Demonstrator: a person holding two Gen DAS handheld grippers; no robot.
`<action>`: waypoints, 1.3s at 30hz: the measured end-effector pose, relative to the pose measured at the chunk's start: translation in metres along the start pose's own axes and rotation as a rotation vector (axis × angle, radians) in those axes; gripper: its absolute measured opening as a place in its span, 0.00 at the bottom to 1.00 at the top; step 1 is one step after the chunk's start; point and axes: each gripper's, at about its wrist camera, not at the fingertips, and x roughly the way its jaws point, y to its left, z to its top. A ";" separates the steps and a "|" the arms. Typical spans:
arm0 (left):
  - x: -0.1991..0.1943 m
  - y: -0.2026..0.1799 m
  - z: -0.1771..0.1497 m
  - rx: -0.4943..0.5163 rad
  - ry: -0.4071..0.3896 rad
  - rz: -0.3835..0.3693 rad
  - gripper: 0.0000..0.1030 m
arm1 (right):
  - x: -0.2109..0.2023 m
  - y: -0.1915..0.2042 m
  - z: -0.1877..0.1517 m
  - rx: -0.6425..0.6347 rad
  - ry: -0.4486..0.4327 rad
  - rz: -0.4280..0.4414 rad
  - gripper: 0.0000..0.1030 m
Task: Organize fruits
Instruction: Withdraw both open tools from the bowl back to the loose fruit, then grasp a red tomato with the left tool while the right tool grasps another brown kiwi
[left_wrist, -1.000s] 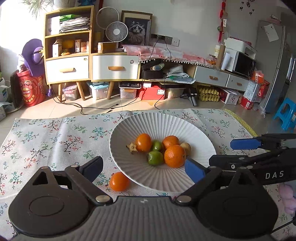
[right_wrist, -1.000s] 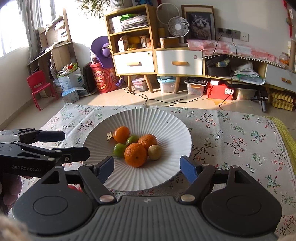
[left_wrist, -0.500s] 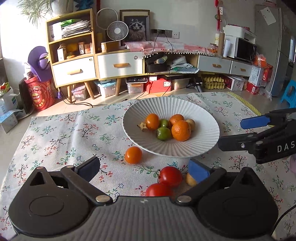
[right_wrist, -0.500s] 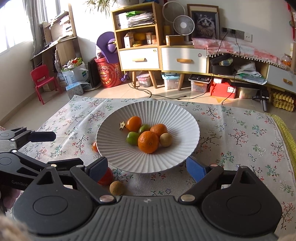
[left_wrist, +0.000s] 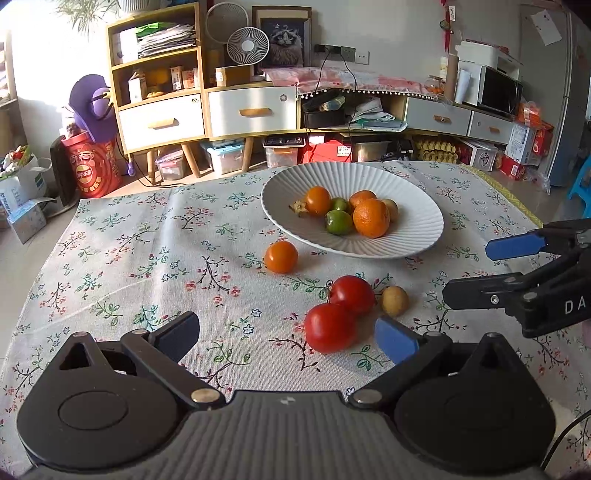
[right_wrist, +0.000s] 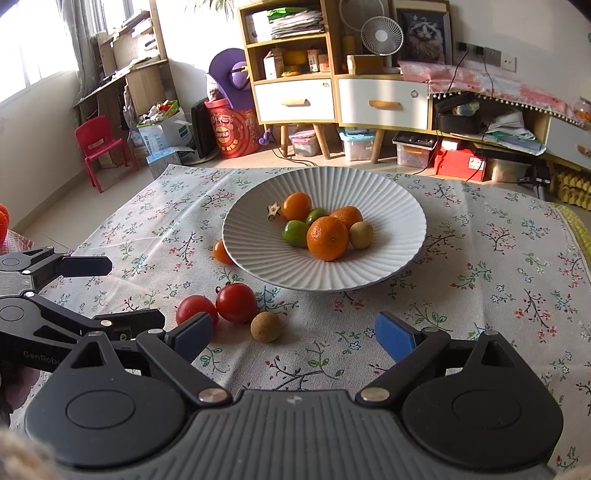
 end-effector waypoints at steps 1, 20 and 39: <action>0.001 0.000 -0.001 0.004 0.005 0.001 0.96 | 0.000 0.001 -0.001 -0.005 0.002 0.001 0.92; 0.017 0.017 -0.027 -0.082 0.036 -0.004 0.96 | 0.020 0.005 -0.021 -0.029 0.063 0.002 0.93; 0.031 0.013 -0.024 -0.082 0.022 -0.099 0.65 | 0.030 0.004 -0.025 -0.039 0.076 0.008 0.93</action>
